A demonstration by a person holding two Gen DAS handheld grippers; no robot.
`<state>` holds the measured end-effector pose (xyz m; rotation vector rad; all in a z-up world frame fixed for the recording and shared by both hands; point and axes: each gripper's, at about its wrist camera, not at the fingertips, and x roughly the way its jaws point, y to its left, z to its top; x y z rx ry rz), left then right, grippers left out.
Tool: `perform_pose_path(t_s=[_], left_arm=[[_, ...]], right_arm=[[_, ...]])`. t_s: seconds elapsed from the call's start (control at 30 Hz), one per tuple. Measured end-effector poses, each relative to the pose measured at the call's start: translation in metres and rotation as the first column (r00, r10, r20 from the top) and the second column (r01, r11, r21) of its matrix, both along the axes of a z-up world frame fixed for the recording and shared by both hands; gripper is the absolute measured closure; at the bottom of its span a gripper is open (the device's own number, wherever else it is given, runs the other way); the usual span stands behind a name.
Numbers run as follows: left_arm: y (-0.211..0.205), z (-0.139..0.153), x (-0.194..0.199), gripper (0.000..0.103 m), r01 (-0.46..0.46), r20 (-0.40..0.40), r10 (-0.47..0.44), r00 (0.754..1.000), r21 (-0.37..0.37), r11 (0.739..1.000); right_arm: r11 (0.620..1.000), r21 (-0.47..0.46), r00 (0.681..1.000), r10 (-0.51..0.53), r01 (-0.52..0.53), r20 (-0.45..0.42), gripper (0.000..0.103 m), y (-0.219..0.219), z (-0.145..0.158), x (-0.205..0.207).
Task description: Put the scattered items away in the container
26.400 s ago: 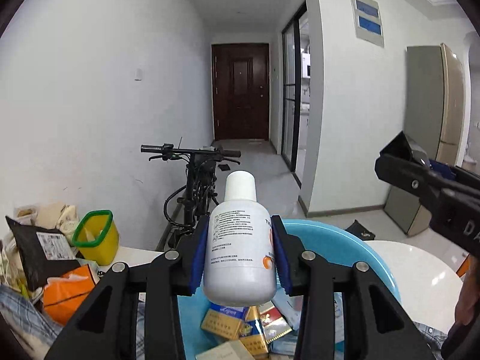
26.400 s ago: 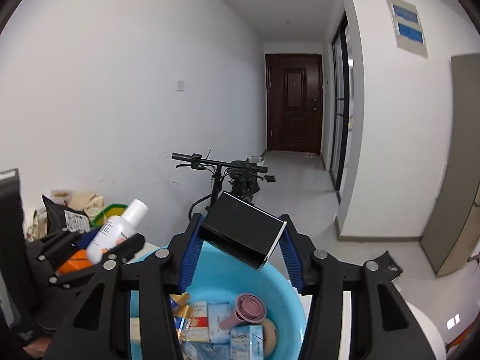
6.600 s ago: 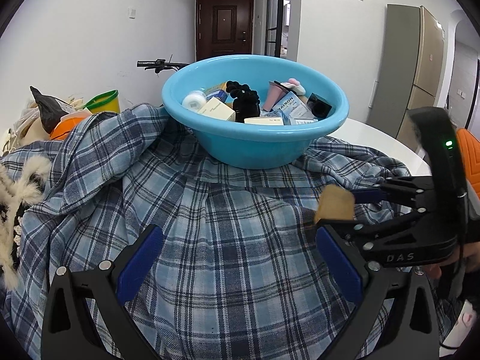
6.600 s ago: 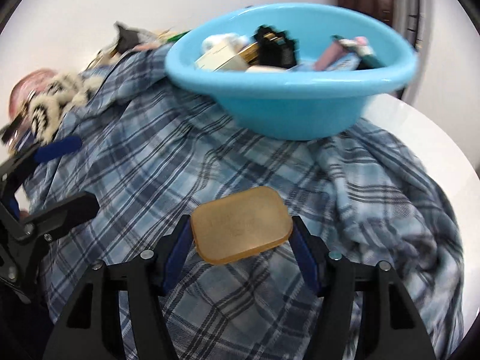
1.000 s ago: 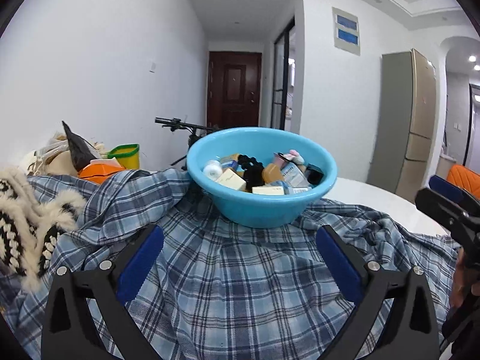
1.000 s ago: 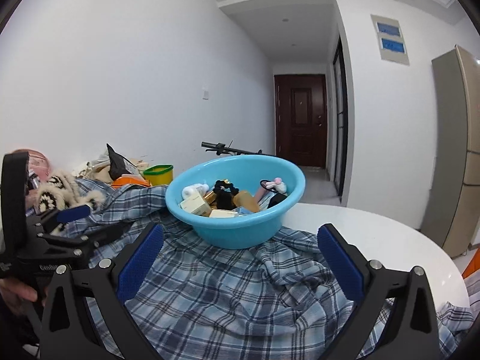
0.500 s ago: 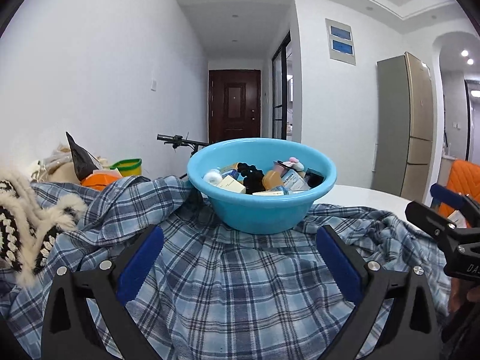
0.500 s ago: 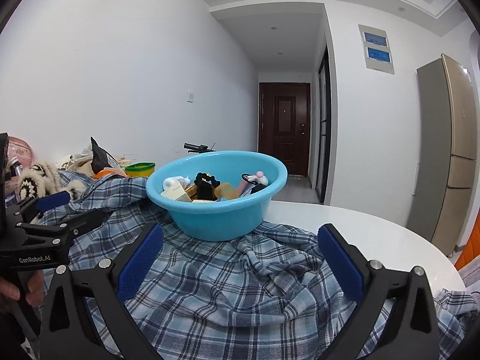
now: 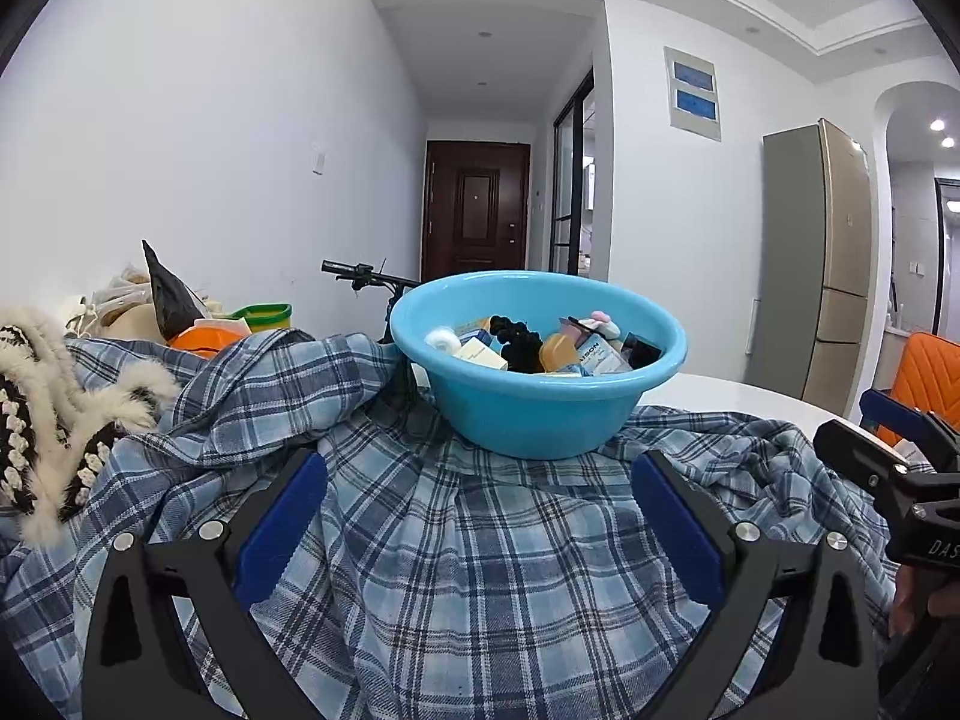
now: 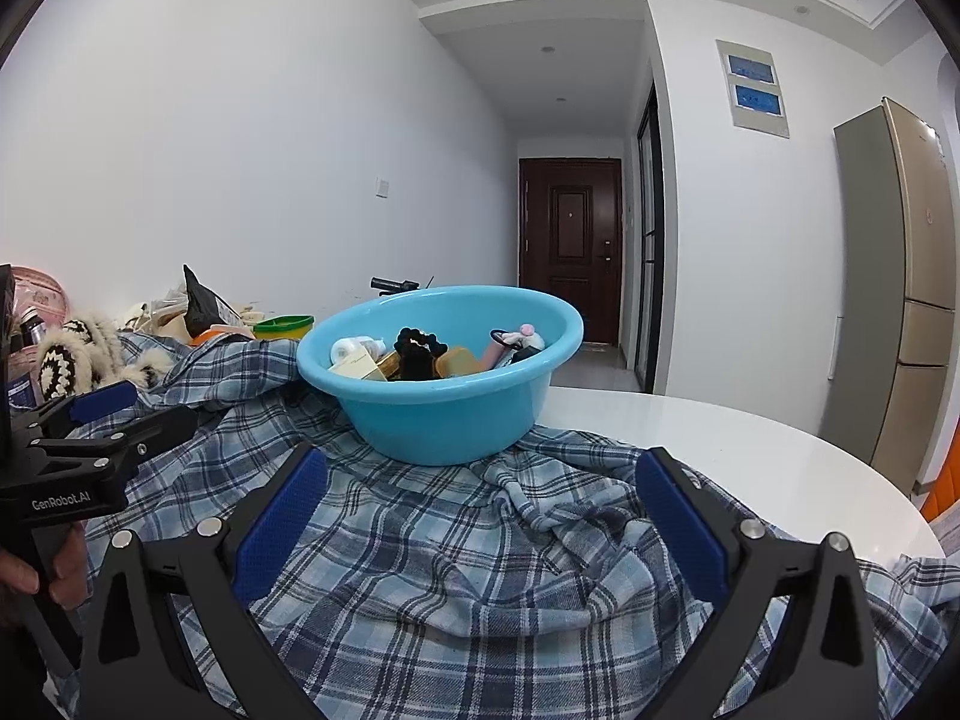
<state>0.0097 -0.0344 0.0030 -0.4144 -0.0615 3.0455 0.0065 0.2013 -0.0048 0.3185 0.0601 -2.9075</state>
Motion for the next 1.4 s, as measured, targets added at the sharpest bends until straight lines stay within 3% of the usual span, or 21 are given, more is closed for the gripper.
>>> perform_pose_path(t_s=[0.2,0.4,1.4], left_arm=[[0.003,0.000,-0.001,0.000,-0.023,0.005,0.023,1.000,-0.013,1.000],[0.002,0.000,-0.001,0.000,-0.046,0.009,0.046,0.999,-0.011,0.999],[-0.002,0.000,-0.003,0.000,-0.073,0.017,0.073,0.997,-0.008,0.997]], right_arm=[[0.998,0.002,0.995,-0.059,0.059,0.078,0.001,0.002,-0.007,-0.014],[0.993,0.019,0.989,-0.119,0.118,0.089,0.001,0.002,-0.008,-0.017],[0.991,0.006,0.988,-0.134,0.134,0.081,0.000,0.005,-0.007,-0.014]])
